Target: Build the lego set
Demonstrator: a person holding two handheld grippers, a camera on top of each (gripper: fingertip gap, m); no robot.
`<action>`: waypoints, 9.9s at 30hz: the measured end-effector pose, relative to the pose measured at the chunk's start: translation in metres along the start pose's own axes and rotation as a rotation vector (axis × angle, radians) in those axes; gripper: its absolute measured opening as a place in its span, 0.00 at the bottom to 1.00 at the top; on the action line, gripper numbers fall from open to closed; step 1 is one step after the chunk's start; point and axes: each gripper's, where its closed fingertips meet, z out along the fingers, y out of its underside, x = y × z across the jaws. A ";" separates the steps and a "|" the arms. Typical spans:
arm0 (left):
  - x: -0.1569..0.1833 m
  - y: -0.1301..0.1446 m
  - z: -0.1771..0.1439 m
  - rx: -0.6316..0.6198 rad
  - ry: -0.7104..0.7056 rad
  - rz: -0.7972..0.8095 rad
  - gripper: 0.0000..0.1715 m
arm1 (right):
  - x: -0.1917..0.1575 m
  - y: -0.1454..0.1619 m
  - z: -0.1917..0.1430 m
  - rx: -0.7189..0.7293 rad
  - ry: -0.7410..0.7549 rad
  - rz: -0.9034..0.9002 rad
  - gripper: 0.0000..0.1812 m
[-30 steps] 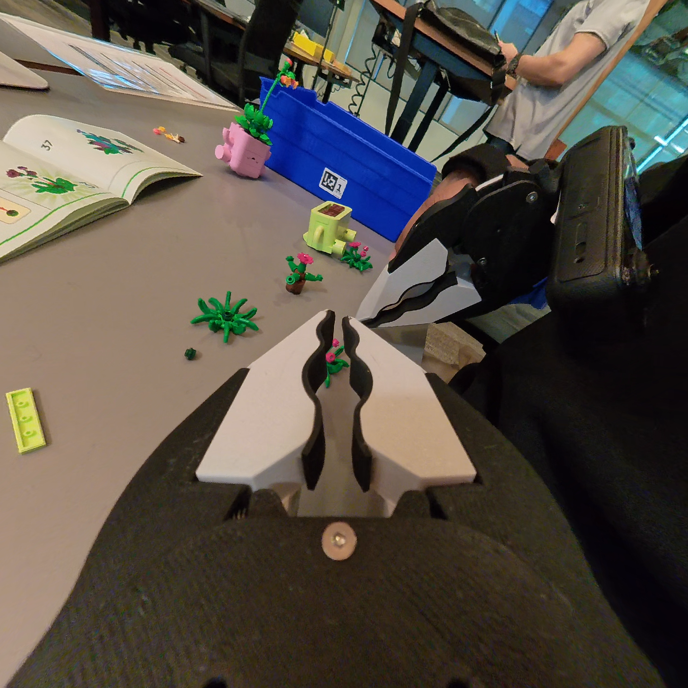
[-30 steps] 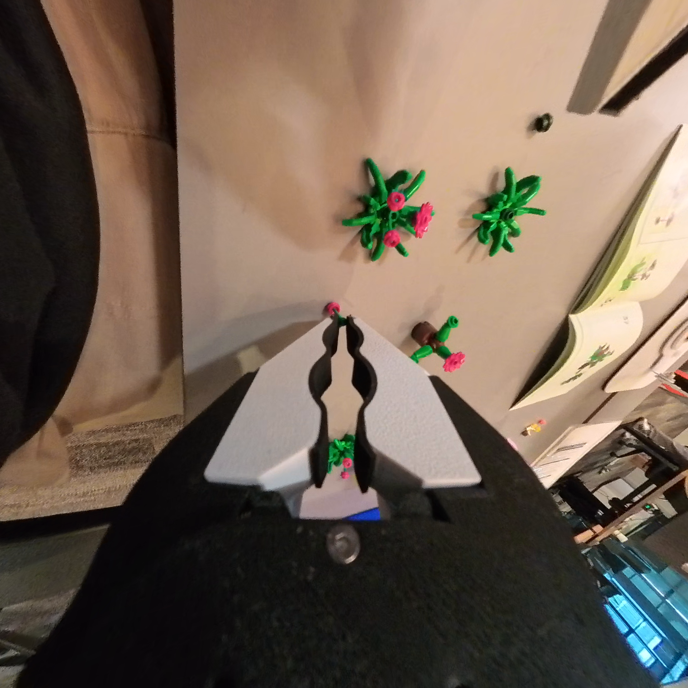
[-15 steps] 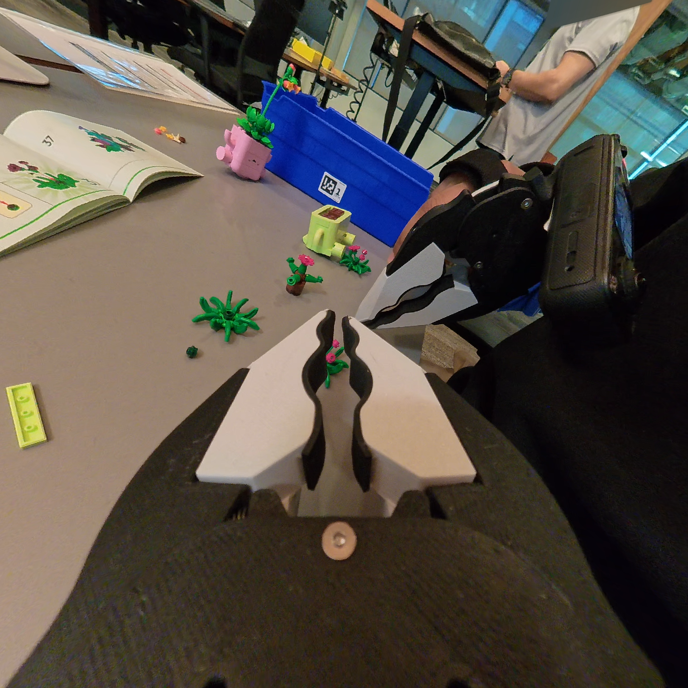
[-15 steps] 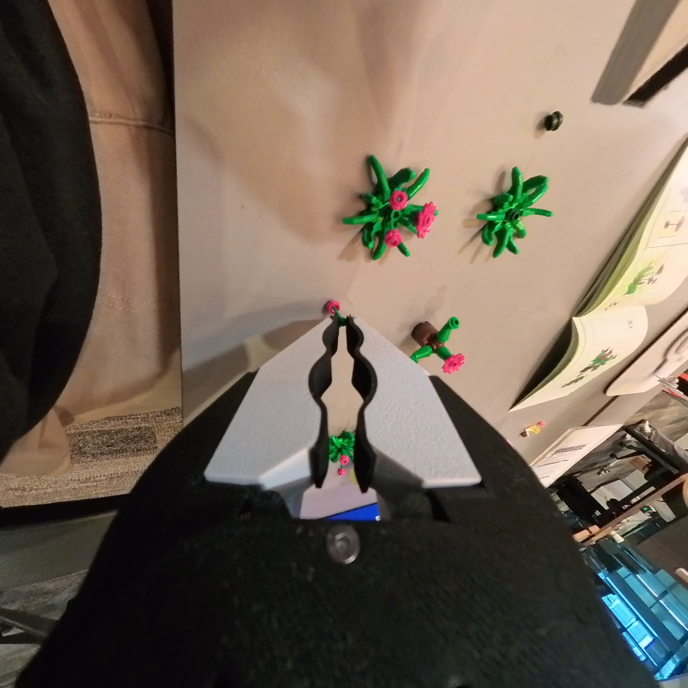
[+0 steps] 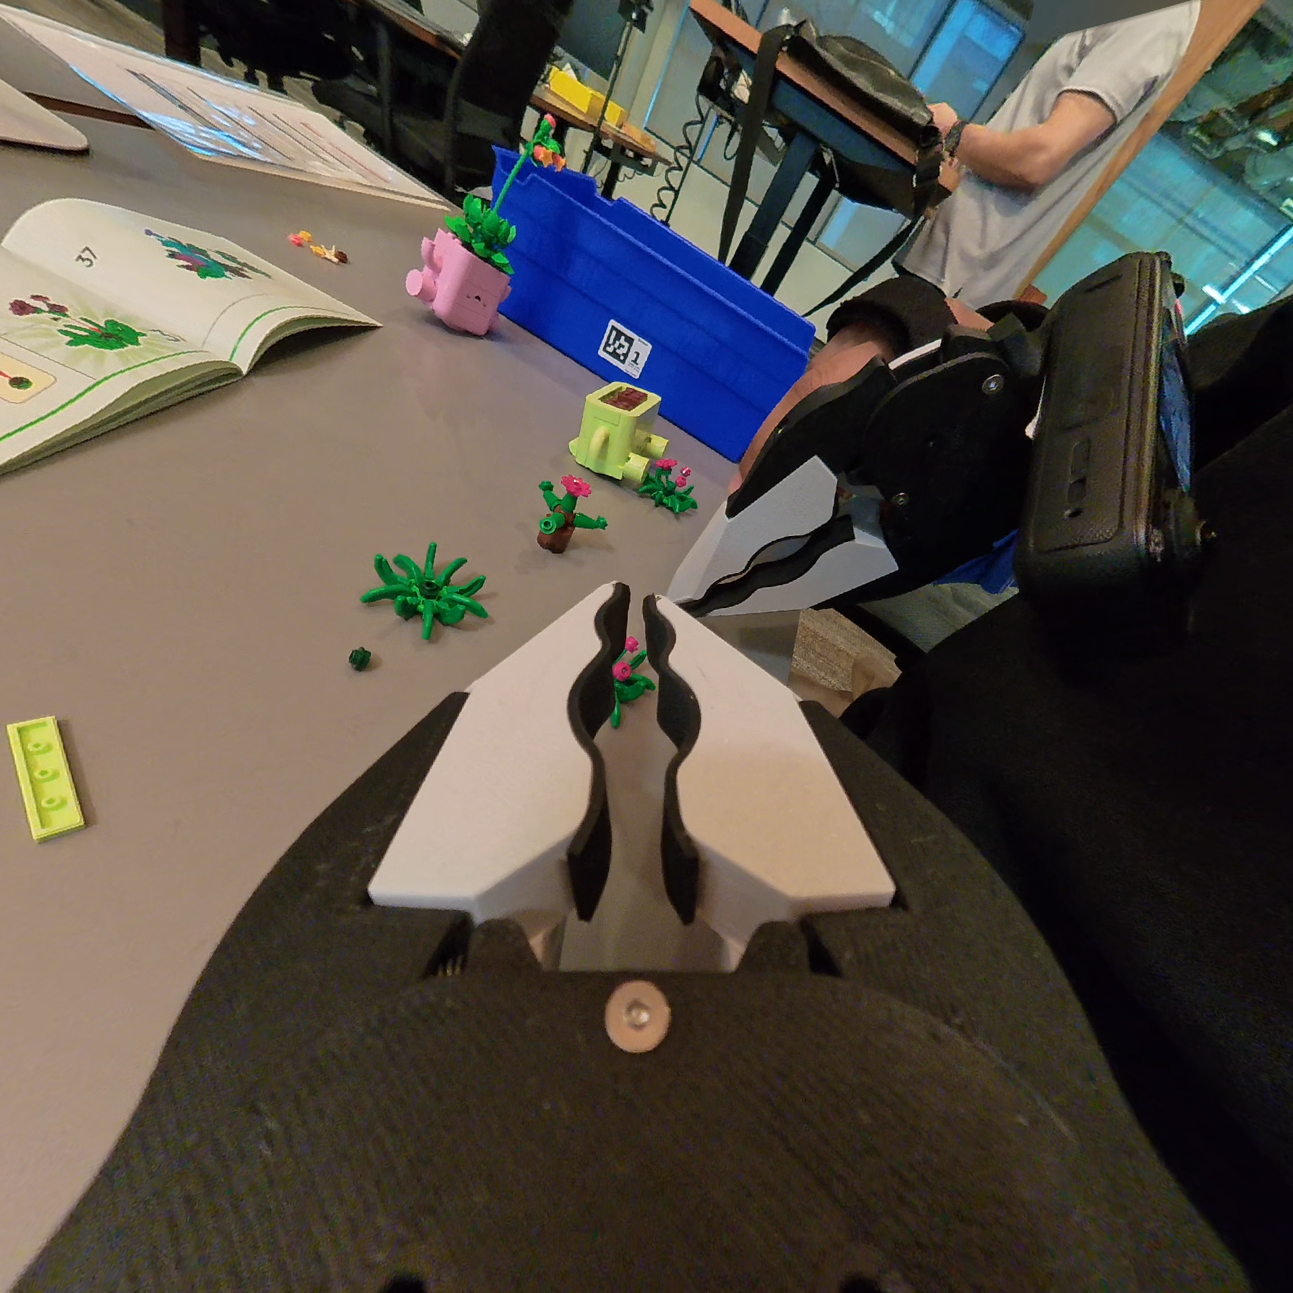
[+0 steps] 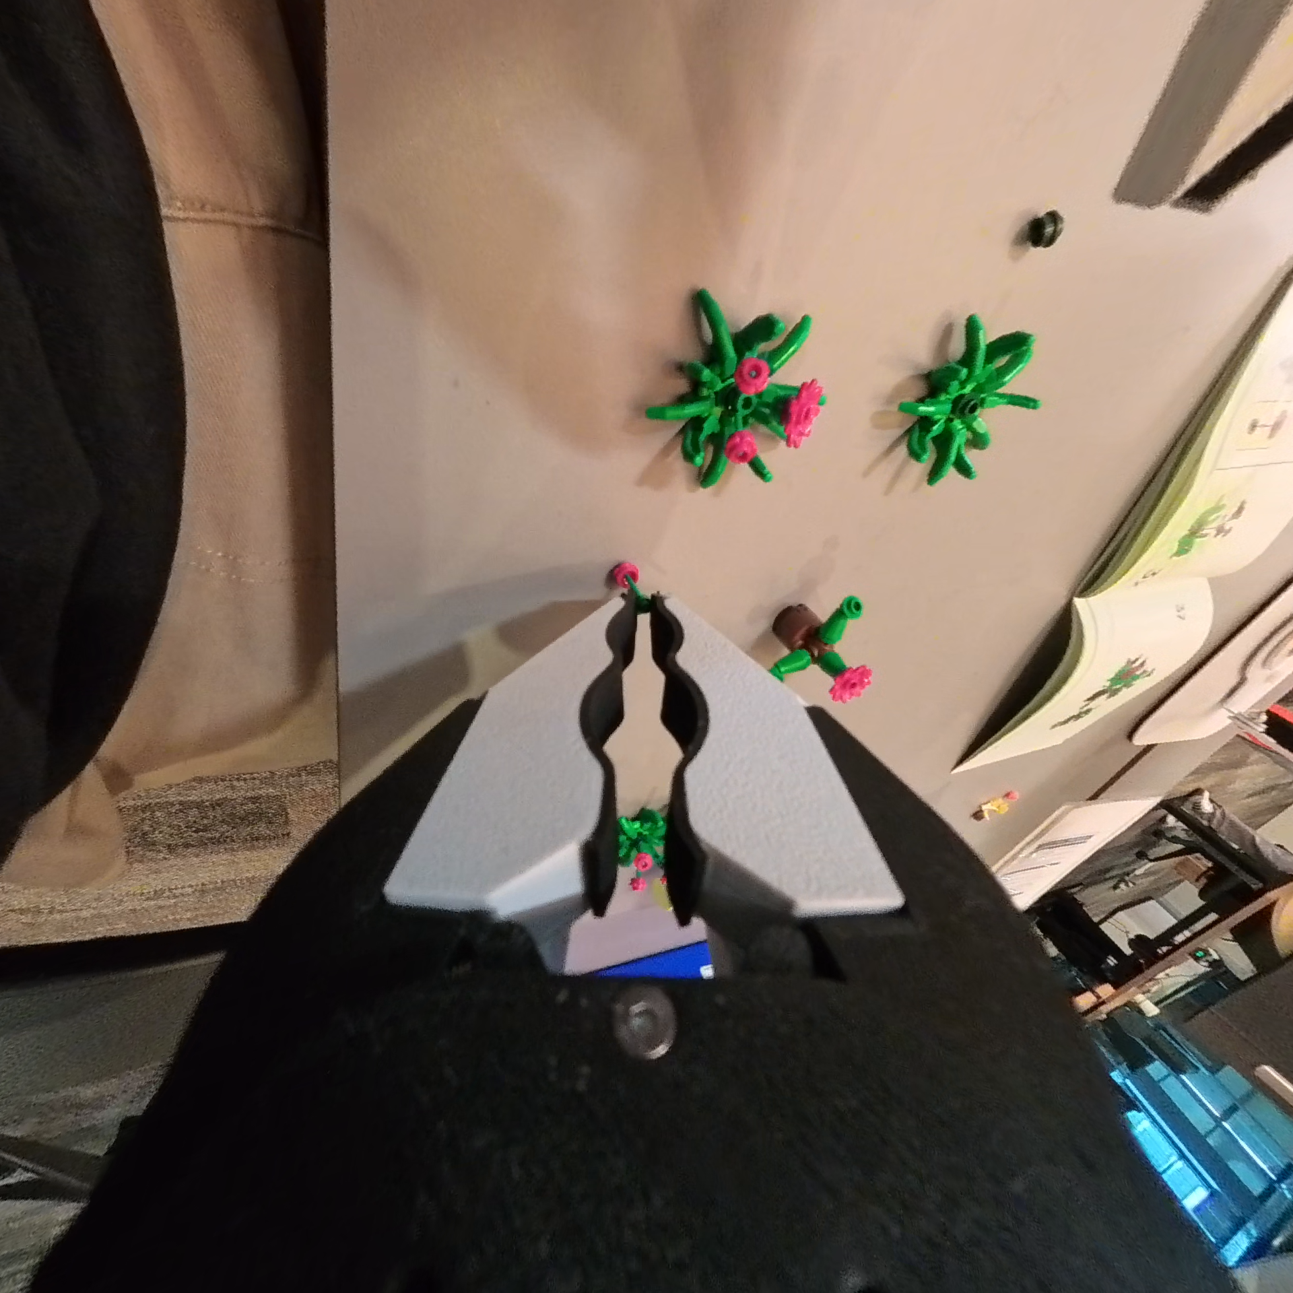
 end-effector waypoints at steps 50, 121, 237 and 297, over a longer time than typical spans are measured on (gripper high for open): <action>0.000 -0.003 -0.001 0.020 0.014 -0.011 0.04 | 0.033 -0.010 -0.022 0.329 0.065 0.311 0.01; 0.035 -0.042 -0.020 0.298 0.230 -0.068 0.00 | 0.074 -0.084 -0.122 1.443 0.084 0.824 0.06; -0.076 -0.052 -0.177 0.562 -0.413 -0.109 0.00 | 0.260 -0.213 0.079 0.572 -0.166 0.726 0.00; 0.047 -0.005 0.064 0.103 0.080 -0.073 0.01 | 0.006 0.021 -0.050 0.863 0.258 0.799 0.14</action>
